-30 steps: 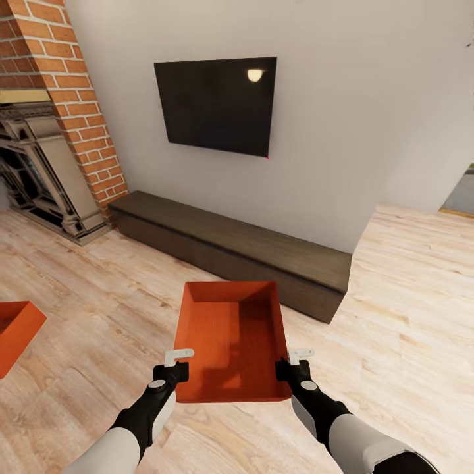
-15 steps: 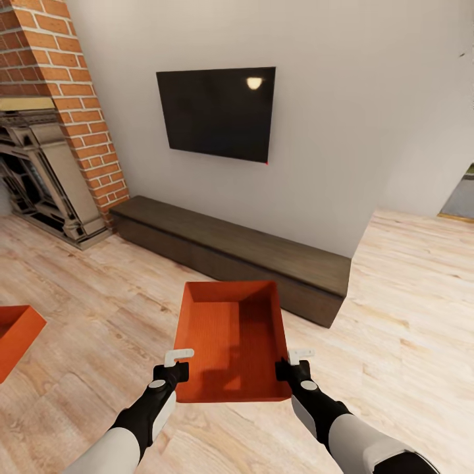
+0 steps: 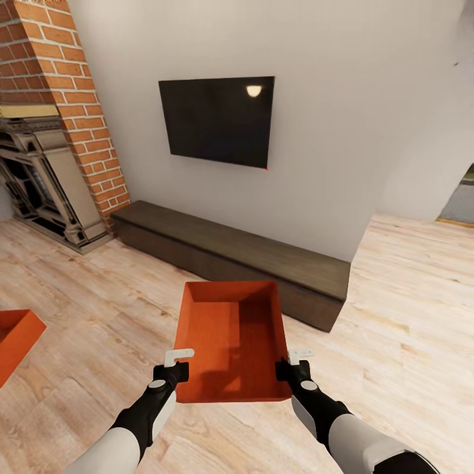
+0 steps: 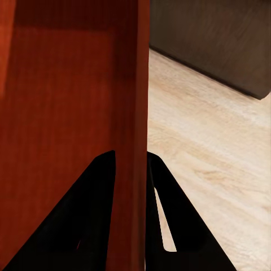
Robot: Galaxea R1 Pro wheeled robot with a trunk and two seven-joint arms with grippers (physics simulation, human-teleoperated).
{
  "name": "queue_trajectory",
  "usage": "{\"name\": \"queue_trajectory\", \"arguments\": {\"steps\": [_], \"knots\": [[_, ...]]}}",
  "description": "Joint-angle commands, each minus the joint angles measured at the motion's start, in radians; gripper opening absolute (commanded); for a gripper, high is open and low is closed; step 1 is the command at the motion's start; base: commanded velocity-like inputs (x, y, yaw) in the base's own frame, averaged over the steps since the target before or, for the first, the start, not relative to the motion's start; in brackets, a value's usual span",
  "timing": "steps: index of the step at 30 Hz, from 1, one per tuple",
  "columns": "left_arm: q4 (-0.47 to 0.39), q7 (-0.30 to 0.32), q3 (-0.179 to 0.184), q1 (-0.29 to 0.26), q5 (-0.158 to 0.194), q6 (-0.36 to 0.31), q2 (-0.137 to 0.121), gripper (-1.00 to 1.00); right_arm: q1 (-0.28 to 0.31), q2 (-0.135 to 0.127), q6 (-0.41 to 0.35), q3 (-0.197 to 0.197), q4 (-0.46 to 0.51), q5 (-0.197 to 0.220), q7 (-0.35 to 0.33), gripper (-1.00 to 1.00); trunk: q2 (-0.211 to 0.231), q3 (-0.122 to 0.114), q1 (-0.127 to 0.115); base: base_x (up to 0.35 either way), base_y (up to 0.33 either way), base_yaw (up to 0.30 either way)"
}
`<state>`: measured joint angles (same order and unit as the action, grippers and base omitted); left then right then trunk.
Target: Move the two storage containers from the living room to the garage. In the garage, place one container on the floor and stack the other container on top of it (either order is fine).
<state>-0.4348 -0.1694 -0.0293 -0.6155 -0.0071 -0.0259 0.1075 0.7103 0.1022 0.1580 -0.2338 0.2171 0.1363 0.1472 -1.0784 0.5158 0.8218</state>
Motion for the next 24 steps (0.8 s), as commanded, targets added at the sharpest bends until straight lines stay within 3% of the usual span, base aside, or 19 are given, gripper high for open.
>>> {"name": "queue_trajectory", "arguments": {"steps": [1,24], "knots": [[-0.004,-0.041,-0.023,-0.001,0.032,-0.003,0.009,-1.0,0.0,0.001,0.006,0.013,-0.002,0.014,0.06,-1.0,-0.001,-0.001,0.0,0.0,0.0,0.0],[-0.002,-0.039,-0.023,-0.001,0.033,-0.003,0.006,-1.0,0.0,0.001,0.006,0.013,-0.002,0.014,0.06,-1.0,-0.001,-0.037,0.0,0.0,0.0,0.0]]}}
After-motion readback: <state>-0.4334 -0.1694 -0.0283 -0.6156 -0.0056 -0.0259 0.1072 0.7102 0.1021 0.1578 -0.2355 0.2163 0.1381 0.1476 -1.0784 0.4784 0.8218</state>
